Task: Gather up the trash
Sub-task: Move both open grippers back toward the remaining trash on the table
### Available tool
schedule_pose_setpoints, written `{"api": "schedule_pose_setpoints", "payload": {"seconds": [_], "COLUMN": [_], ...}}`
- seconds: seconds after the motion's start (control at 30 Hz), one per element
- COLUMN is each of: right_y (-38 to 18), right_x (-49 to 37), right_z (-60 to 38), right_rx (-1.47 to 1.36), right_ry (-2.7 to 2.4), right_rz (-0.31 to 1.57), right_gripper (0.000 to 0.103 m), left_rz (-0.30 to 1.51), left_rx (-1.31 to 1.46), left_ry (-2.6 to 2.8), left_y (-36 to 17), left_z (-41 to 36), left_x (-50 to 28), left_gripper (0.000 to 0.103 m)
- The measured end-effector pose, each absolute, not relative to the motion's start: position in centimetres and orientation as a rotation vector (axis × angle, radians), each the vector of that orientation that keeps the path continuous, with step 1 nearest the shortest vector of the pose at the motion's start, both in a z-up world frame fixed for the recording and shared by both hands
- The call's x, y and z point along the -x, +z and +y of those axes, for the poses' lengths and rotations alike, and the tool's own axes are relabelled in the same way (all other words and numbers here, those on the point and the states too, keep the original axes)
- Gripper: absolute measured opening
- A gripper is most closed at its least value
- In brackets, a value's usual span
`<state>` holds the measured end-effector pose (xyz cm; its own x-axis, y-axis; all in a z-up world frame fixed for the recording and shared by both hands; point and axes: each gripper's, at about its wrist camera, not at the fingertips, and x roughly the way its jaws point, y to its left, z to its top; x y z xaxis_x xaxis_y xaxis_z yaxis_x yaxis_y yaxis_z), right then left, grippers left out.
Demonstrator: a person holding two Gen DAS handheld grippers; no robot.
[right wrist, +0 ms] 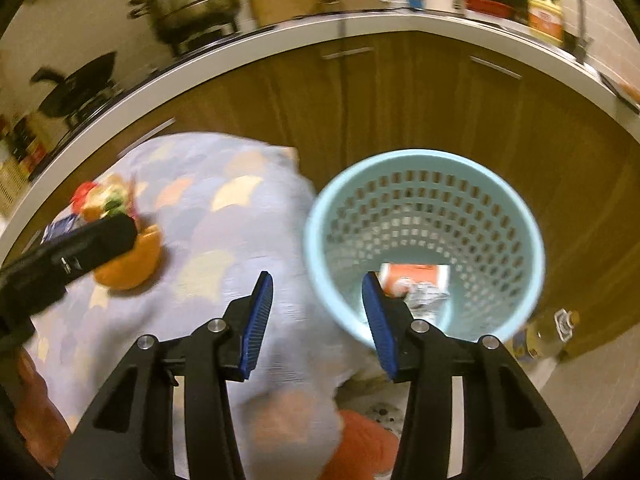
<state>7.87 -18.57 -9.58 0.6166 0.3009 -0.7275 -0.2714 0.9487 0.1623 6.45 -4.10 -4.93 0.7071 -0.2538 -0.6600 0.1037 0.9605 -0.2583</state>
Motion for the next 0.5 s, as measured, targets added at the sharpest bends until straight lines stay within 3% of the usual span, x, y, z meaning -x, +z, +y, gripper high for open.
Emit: {"api": "schedule_pose_setpoints", "payload": {"seconds": [0.23,0.5], "right_y": [-8.6,-9.0], "right_x": [-6.3,-8.2], "right_z": [-11.6,-7.1], "right_rx": [0.067,0.085], "right_ry": [0.486,0.557], "right_rz": [0.779,0.810], "right_gripper": [0.042,0.042], "left_rz": [0.699,0.718], "left_rx": [0.368,0.440], "left_ry": [-0.051,0.005], "left_y": [-5.3,-6.5], "left_z": [5.1,9.6], "left_x": [-2.8,-1.7], "left_gripper": [0.052,0.052]}}
